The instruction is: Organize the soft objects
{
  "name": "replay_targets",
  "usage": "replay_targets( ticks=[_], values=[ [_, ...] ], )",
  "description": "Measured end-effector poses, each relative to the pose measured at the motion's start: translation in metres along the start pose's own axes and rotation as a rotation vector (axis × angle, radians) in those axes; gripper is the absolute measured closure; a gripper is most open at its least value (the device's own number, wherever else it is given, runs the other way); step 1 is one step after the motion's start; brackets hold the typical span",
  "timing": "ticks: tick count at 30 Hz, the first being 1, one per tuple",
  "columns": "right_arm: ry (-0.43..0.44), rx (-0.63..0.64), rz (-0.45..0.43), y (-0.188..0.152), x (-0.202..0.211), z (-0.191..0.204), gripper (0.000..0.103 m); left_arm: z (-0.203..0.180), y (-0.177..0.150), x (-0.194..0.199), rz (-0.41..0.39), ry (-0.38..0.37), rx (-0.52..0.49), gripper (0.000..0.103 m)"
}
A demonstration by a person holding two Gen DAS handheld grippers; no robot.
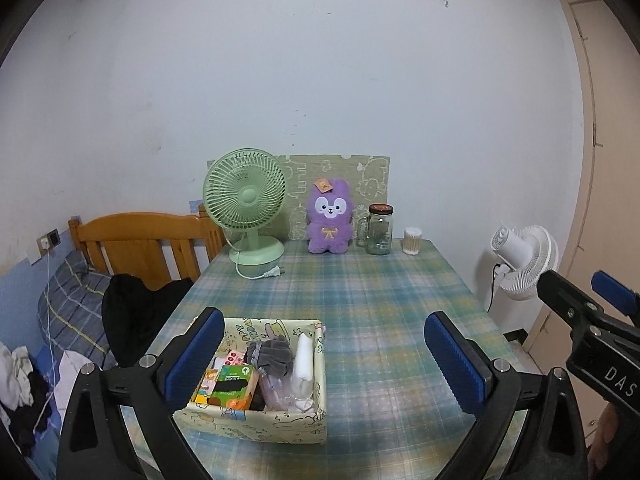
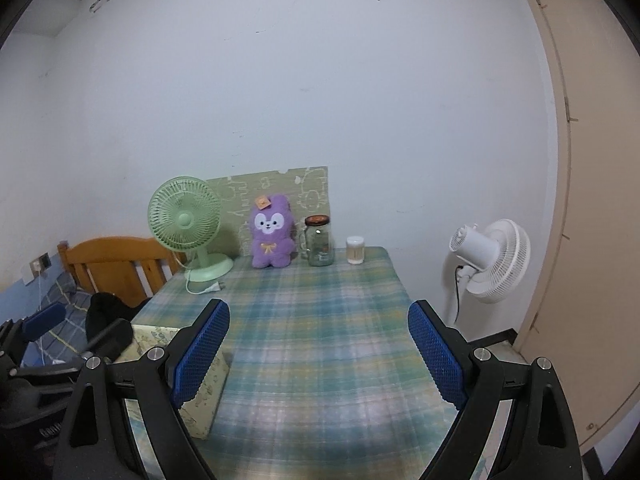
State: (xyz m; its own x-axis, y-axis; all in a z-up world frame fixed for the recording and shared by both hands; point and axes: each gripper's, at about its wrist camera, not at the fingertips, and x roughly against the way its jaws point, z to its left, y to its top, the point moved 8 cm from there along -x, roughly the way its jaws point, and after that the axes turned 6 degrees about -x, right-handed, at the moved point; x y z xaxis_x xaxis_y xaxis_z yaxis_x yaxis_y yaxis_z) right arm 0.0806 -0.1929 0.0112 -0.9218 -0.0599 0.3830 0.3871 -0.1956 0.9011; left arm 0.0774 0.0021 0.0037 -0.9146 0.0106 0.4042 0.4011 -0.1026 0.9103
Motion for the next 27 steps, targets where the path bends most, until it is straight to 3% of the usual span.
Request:
replay_targets(
  ticks=[27],
  values=[
    [0.003,0.013,0.023,-0.005,-0.006,0.011,0.010,0.008,0.002,0.000,-0.013,0.013,0.009,0.000]
  ],
)
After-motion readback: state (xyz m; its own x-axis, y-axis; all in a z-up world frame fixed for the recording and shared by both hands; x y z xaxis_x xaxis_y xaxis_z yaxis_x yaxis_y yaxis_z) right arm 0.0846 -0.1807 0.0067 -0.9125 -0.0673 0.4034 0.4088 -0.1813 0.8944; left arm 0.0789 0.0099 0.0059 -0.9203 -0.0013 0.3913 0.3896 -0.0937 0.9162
